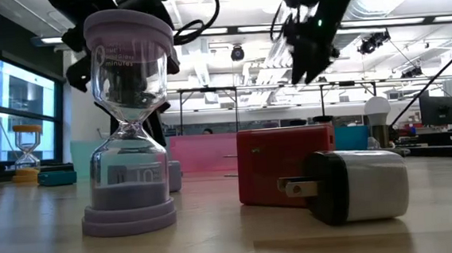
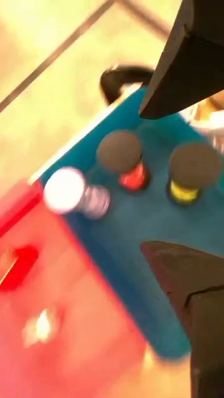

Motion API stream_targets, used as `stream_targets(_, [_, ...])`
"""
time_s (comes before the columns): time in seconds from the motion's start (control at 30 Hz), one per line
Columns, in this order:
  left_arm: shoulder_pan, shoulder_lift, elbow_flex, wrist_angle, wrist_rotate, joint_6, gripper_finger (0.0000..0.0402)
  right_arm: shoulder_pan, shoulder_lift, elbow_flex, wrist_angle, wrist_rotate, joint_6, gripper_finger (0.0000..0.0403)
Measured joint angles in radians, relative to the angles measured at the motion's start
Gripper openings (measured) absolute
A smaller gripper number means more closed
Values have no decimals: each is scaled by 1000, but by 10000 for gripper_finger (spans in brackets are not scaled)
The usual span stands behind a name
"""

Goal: Pick & Place Office items
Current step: Put the big red adapter into the red bin

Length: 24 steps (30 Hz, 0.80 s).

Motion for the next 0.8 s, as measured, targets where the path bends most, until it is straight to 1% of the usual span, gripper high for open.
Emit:
stream_targets(0.1, [-9, -12, 0, -8, 1, -49, 170, 50, -62, 0, -1, -71, 8, 326])
stream_targets(0.17, [-19, -26, 1, -8, 1, -96, 170, 101, -100, 0, 11, -97, 17, 326])
stream_targets(0.3, [-71, -77, 1, -49, -20, -182, 170, 224, -163, 0, 39, -98, 56, 326])
stream_targets(0.4, [-146, -126, 1, -73, -86, -241, 170, 331, -189, 0, 53, -33, 95, 326])
stream_targets(0.47, [-206, -161, 1, -89, -139, -267, 170, 408, -190, 0, 57, 33, 127, 326])
stream_targets(0.5, [-236, -176, 1, -89, -162, -283, 170, 447, -190, -11, 87, 77, 144, 326])
stream_targets(0.6, [-322, -214, 1, -101, -227, -324, 170, 557, -190, -88, 249, 206, 160, 326])
stream_targets(0.67, [-372, -232, 1, -100, -264, -363, 170, 613, -189, -146, 369, 272, 151, 326])
stream_targets(0.73, [-409, -240, 1, -106, -282, -395, 170, 650, -190, -204, 473, 310, 127, 326])
stream_targets(0.8, [-442, -243, 1, -110, -287, -422, 170, 674, -190, -255, 564, 306, 117, 326])
